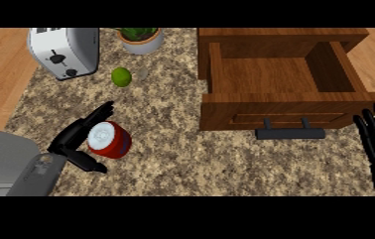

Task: Pick up the can, place it into the drawer and close the drawer

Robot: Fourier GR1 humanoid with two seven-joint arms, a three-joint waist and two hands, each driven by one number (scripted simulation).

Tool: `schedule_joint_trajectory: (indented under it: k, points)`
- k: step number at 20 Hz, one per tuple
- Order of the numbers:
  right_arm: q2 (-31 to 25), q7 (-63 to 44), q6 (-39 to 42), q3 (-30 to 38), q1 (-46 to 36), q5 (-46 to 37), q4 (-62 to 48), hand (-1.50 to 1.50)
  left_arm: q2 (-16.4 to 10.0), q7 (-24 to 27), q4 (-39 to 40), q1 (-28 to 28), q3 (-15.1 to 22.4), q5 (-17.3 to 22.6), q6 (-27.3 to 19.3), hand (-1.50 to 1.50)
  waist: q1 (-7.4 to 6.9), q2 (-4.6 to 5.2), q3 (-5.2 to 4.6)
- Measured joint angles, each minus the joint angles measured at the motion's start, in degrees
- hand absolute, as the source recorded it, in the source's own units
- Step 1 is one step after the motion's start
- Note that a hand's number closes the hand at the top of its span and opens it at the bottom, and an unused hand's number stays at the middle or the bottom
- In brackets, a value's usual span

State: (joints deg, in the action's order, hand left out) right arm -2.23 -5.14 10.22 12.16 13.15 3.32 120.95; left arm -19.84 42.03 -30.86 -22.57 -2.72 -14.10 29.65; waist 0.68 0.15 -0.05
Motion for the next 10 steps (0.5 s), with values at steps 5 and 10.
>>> schedule_joint_trajectory:
  k: [5,10]
  points:
    - [-0.4,0.5,1.0,0.9,0.8,0.6,0.2,-1.5,0.6,0.0,2.8,-2.8,0.2,0.2,-0.1,-1.5,0.05,-0.01,0.0]
    - [-0.5,0.0,1.3,2.0,1.0,2.0,0.5,-1.5,2.4,0.8,3.9,-3.1,1.2,-0.1,-1.1,-1.5,-0.01,-0.04,0.01]
